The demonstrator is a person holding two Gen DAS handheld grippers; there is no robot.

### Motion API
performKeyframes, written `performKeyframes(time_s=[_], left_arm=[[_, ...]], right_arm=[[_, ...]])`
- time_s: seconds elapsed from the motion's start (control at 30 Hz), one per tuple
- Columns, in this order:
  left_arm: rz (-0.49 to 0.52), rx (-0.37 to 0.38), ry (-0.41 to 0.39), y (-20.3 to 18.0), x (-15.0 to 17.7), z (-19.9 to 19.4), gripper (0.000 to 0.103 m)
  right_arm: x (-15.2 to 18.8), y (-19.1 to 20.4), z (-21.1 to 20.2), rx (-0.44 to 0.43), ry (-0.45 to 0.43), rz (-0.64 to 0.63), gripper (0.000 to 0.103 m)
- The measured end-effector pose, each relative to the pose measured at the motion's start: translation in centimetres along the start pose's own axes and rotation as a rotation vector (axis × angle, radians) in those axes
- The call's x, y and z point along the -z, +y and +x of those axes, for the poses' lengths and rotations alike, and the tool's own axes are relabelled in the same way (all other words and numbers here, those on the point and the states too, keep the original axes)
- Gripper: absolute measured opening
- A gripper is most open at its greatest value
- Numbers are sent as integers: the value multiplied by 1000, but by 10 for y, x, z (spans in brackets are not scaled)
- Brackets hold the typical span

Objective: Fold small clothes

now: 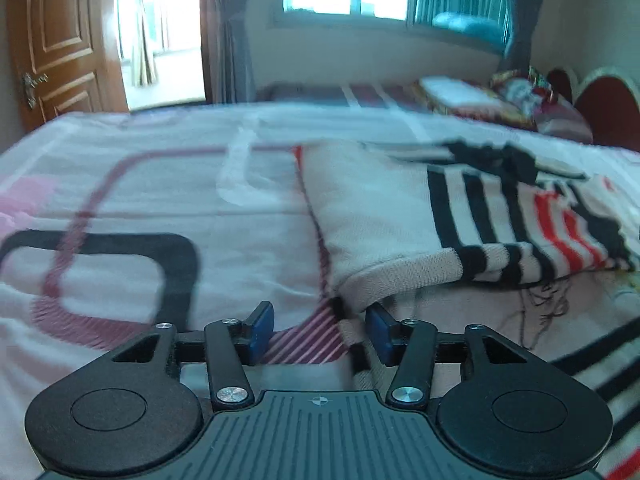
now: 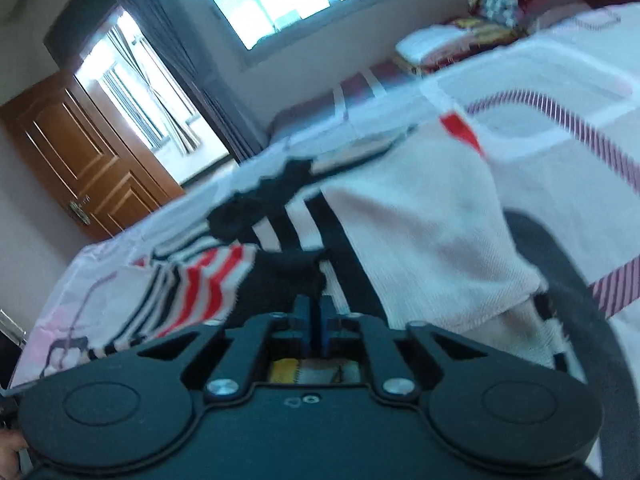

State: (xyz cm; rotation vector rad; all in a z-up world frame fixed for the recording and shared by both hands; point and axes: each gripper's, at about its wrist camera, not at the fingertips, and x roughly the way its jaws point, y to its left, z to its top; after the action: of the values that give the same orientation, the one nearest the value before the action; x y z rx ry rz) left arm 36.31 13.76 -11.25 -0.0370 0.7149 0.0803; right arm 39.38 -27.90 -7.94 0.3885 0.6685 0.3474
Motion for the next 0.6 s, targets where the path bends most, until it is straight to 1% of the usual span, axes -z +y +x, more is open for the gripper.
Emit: performKeyframes(time_s=[0.07, 0.1, 0.13, 0.2, 0.23, 0.27, 0.3, 0.33, 0.37, 0.4, 0.43, 0.47, 0.5, 0.53, 0.6], left_arm=[[-31, -4, -74, -1, -6, -17, 51], [-38, 18, -105, -7, -12, -20, 51], [-16, 54, -123, -20, -19, -18, 51], [48, 94, -111, -48, -29, -1, 51], [59, 111, -100, -57, -30, 9, 51], [66, 123, -70, -65, -29, 21, 51], [78, 104, -21, -69, -25, 36, 51], [84, 89, -2, -70, -20, 44, 51], [93, 96, -28, -68, -15, 43, 51], [107, 99, -18, -68, -18, 41, 51], [105, 94, -17, -67, -23, 38, 51], [96, 95, -40, -65, -27, 35, 51], [90, 93, -70, -62, -33, 34, 51], [87, 84, -80, -61, -39, 38, 51], [71, 70, -62, -59, -52, 53, 51]], right_arm=[[-4, 13, -7, -13, -18, -62, 13], [-5, 22, -6, -12, -21, -108, 13], [-6, 31, -2, -4, -18, -152, 13], [-4, 47, 12, -7, 10, -213, 13], [-1, 55, 21, -10, 24, -246, 13], [3, 63, 30, -4, 36, -293, 13], [7, 70, 37, 10, 53, -336, 13], [12, 74, 47, 41, 78, -372, 9], [16, 72, 55, 90, 116, -394, 4], [17, 68, 58, 95, 115, -393, 3], [15, 64, 58, 81, 119, -373, 3], [11, 64, 58, 79, 126, -365, 3], [8, 67, 55, 78, 106, -368, 7], [3, 70, 53, 69, 65, -369, 16], [-5, 78, 61, 26, 34, -347, 16]])
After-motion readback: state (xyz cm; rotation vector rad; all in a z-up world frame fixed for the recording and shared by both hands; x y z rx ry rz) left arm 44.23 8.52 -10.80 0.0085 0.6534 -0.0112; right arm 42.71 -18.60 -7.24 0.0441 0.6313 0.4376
